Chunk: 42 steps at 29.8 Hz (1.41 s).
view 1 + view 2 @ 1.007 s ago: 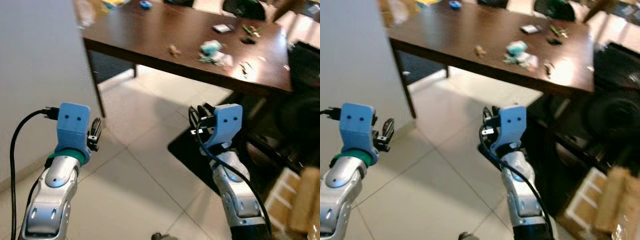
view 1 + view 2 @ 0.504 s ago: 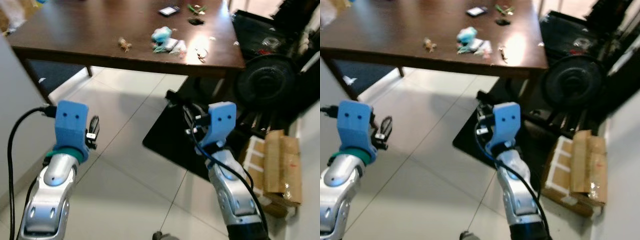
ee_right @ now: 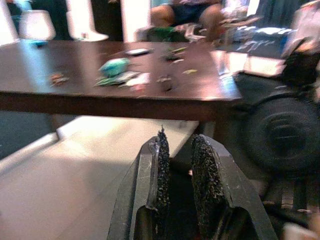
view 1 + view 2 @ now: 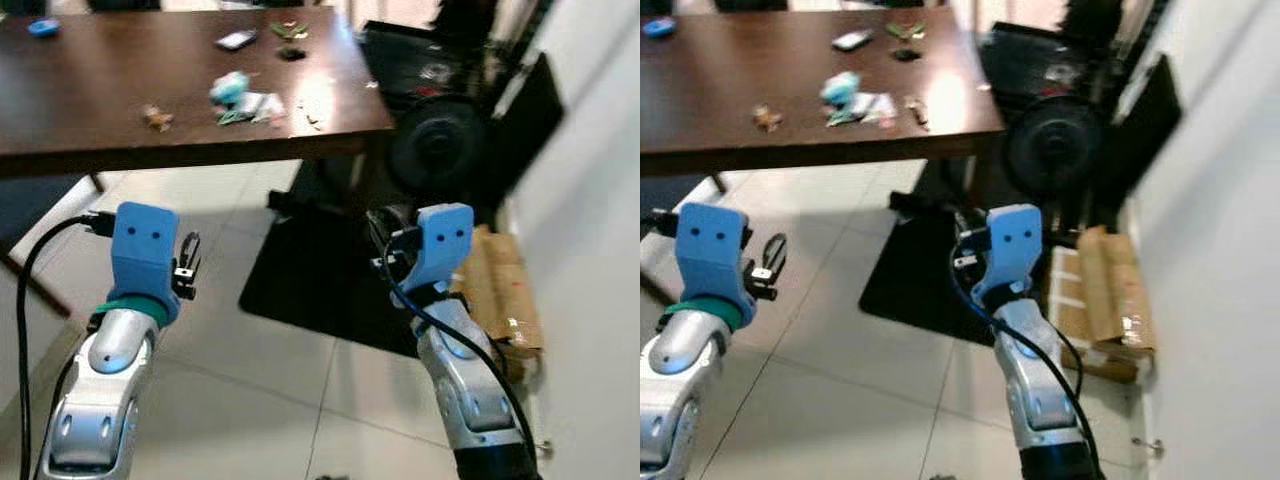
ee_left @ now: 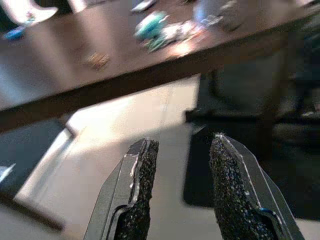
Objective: Hang keys on a hook
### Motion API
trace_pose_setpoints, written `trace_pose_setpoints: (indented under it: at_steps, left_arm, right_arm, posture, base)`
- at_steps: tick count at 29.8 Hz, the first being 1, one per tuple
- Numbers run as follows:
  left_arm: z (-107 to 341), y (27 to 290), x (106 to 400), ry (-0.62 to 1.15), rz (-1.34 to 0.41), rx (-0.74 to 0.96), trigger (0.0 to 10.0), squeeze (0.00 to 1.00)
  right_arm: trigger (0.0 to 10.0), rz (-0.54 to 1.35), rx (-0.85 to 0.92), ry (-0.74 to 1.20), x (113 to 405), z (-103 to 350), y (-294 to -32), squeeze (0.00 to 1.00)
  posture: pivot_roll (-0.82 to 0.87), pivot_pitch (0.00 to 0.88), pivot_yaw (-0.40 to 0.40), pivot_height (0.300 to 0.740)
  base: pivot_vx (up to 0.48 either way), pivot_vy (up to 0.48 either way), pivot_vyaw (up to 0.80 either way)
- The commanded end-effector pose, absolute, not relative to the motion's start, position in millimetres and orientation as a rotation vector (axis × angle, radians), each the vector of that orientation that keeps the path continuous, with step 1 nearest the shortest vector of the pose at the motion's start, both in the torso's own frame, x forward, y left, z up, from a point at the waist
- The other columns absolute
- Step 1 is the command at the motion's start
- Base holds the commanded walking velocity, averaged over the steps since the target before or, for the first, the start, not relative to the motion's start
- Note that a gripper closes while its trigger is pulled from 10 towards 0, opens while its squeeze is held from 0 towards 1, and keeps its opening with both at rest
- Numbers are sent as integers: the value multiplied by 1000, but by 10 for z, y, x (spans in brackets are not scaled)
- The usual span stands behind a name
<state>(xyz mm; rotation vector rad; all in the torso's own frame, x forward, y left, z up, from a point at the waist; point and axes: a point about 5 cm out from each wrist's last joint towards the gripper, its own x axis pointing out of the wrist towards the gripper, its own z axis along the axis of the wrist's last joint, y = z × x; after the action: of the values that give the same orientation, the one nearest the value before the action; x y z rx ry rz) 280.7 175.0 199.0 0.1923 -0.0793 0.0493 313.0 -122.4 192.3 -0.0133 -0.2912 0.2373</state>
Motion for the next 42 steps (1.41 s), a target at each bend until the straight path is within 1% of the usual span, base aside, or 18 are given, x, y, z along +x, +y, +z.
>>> trace_pose_setpoints:
  at_steps: [1, 15, 33, 42]
  left_arm:
    - [1953, 1800, 2784, -67, 64, 198, 10000, 0]
    - [1951, 1802, 2786, -66, 63, 200, 10000, 0]
    - [1953, 1800, 2789, -68, 62, 202, 10000, 0]
    - [1954, 1804, 2788, -69, 62, 203, 10000, 0]
  right_arm:
    - [10000, 246, 0, -272, 3117, 1874, -1190, 0]
    - [10000, 245, -2, -274, 3118, 1877, -1189, 0]
    - [10000, 253, -21, -286, 3108, 1891, -1167, 0]
    - [10000, 269, -27, -284, 3103, 1892, -1145, 0]
  posture:
    - [-25, 105, 74, 740]
    - [-25, 105, 74, 740]
    - [-23, 106, 77, 740]
    - [-24, 104, 76, 740]
  base:
    - [458, 0, -800]
    - [458, 0, -800]
    - [458, 0, 0]
    - [458, 0, 518]
